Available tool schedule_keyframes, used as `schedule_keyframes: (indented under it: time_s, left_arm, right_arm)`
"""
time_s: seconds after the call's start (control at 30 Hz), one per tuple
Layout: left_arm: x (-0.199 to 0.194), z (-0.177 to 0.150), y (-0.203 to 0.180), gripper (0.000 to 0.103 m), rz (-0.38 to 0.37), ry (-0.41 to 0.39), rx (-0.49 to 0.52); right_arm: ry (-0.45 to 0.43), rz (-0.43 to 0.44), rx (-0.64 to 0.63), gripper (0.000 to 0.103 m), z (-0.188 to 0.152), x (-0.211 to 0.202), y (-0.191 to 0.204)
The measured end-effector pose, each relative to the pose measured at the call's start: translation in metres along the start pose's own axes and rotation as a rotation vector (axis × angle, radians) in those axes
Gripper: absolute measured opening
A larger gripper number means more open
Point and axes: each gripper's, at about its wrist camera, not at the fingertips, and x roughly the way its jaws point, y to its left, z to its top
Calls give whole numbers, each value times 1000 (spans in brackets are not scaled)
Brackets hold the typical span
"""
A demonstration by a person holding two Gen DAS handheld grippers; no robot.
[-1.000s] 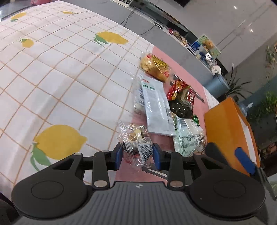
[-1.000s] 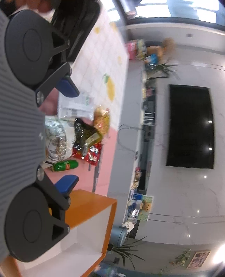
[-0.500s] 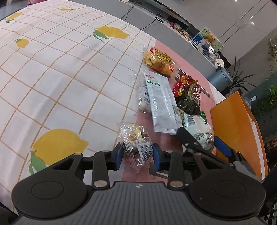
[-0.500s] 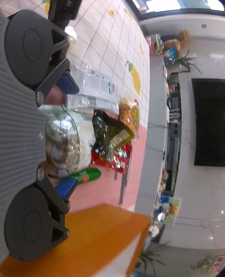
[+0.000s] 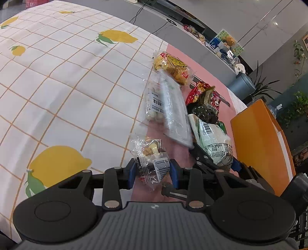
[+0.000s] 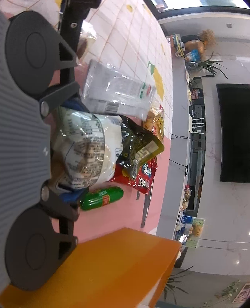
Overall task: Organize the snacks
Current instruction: 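Grasp the white-wrapped bread bag with the right gripper, then carry both bags into the orange box and release them from both grippers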
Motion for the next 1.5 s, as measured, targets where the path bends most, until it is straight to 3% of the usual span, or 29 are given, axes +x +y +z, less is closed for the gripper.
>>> schedule_keyframes:
  time_s: [0.13,0.43,0.77,1.1,1.33,1.5]
  left_arm:
    - [-1,-1,-2,40,5,4,0]
    - [-9,-1,-9,40,-4,-14,28]
    - [-42,0,-20,40,-35,-91,46]
    - [-91,-5,-43,40,-87,-203,93]
    - [-128,-15,-67,40,-138,-281,151]
    - [-136,-19,-93,40,-204,-280,173]
  right_arm:
    - [-2,-19,-28,60,0,-3,4]
    - [-71,-21,-12,59,7,-22,4]
    - [-154,11,36,59,20,-58,3]
    - [-300,14,101,59,34,-117,-7]
    - [-392,-47,213,59,46,-175,-53]
    - [-387,-190,192,59,42,-215,-111]
